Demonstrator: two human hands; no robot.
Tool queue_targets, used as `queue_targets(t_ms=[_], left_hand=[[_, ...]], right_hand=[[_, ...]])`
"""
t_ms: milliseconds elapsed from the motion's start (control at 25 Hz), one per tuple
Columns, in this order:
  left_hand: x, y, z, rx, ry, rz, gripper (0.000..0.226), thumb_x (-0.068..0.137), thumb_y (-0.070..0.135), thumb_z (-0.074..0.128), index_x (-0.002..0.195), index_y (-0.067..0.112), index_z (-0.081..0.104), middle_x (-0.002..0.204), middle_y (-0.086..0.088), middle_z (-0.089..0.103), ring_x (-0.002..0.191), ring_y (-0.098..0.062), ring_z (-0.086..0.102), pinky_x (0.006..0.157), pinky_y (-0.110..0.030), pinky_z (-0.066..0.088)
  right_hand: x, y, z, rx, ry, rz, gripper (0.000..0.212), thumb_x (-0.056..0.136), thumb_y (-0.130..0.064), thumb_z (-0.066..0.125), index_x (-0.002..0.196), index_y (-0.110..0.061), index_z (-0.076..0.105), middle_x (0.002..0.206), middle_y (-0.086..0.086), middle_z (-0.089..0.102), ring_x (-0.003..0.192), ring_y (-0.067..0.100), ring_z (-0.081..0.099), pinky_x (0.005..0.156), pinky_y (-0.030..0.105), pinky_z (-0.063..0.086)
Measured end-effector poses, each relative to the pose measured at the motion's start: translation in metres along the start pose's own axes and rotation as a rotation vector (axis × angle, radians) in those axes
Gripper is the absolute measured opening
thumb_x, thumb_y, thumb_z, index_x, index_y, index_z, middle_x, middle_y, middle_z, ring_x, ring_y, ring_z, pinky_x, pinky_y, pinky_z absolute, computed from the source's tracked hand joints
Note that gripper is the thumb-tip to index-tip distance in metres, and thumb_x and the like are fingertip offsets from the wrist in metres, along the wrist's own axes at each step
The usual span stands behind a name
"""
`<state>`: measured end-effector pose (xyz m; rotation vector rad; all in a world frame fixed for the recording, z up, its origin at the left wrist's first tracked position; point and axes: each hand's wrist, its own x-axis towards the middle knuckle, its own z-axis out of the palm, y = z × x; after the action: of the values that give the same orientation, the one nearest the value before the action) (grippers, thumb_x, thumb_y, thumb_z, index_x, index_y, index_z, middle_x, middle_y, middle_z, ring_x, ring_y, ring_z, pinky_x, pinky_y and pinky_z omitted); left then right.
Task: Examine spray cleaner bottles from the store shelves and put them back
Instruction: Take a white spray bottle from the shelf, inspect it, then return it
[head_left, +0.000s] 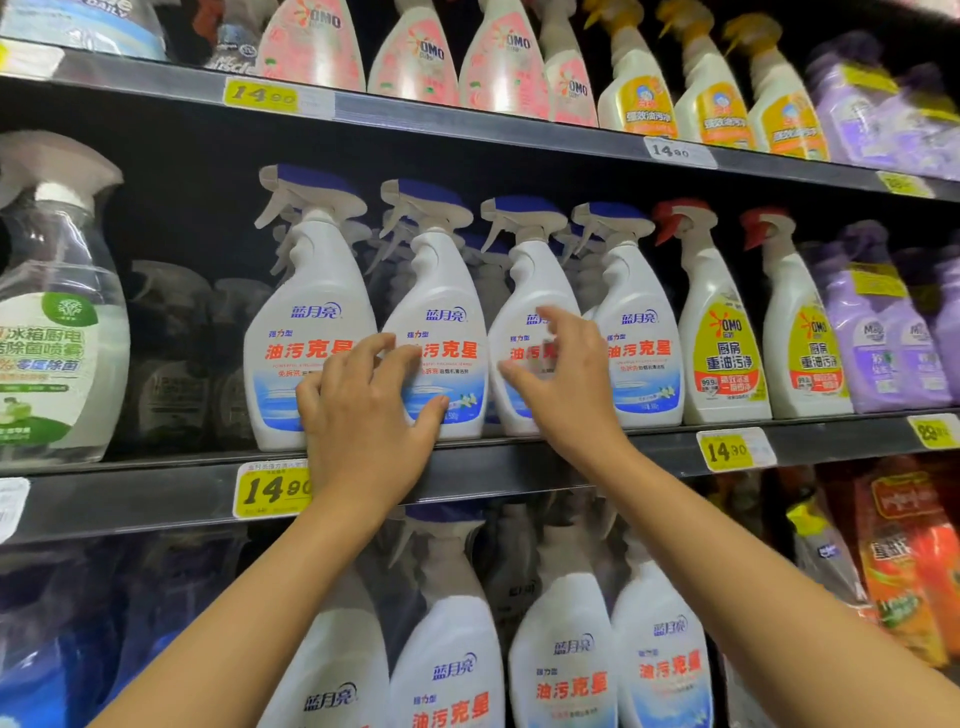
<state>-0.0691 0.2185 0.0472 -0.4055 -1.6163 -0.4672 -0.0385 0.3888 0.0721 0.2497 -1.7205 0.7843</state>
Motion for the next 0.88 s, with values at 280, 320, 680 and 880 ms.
queue_targets(t_ms=[280, 320, 680, 880], left_hand=[[0.002, 0.026, 0.016, -0.015, -0.062, 0.094, 0.052, 0.074, 0.035, 0.072, 0.123, 0.023, 0.061, 0.14, -0.001, 0.049, 0.12, -0.028, 0.045, 0.093, -0.044, 0.035], [0.002, 0.026, 0.017, 0.022, -0.06, 0.083, 0.053, 0.074, 0.037, 0.07, 0.124, 0.024, 0.061, 0.142, 0.0, 0.049, 0.12, -0.029, 0.044, 0.093, -0.046, 0.037], [-0.001, 0.025, 0.015, 0.055, -0.069, 0.086, 0.055, 0.076, 0.042, 0.062, 0.128, 0.025, 0.059, 0.143, 0.004, 0.048, 0.119, -0.025, 0.043, 0.097, -0.048, 0.041], [-0.005, 0.039, 0.005, -0.125, -0.011, 0.031, 0.048, 0.081, 0.035, 0.06, 0.126, 0.019, 0.057, 0.133, 0.003, 0.055, 0.117, -0.015, 0.05, 0.099, -0.027, 0.038]], right_hand=[[0.064, 0.024, -0.031, -0.022, -0.242, 0.04, 0.088, 0.074, -0.034, 0.081, 0.139, -0.01, 0.028, 0.132, 0.013, 0.051, 0.12, 0.032, 0.049, 0.098, 0.046, 0.044], [0.068, 0.025, -0.029, -0.054, -0.251, 0.023, 0.085, 0.071, -0.036, 0.082, 0.134, -0.009, 0.031, 0.127, 0.013, 0.052, 0.116, 0.033, 0.05, 0.095, 0.047, 0.046], [0.072, 0.037, -0.032, 0.321, -0.251, 0.064, 0.066, 0.069, -0.026, 0.084, 0.111, -0.02, 0.034, 0.102, 0.002, 0.06, 0.088, 0.021, 0.065, 0.076, 0.04, 0.058], [0.052, 0.043, -0.051, 0.626, -0.174, 0.016, 0.061, 0.073, -0.023, 0.082, 0.117, -0.028, 0.04, 0.106, 0.0, 0.065, 0.09, 0.014, 0.069, 0.076, 0.039, 0.061]])
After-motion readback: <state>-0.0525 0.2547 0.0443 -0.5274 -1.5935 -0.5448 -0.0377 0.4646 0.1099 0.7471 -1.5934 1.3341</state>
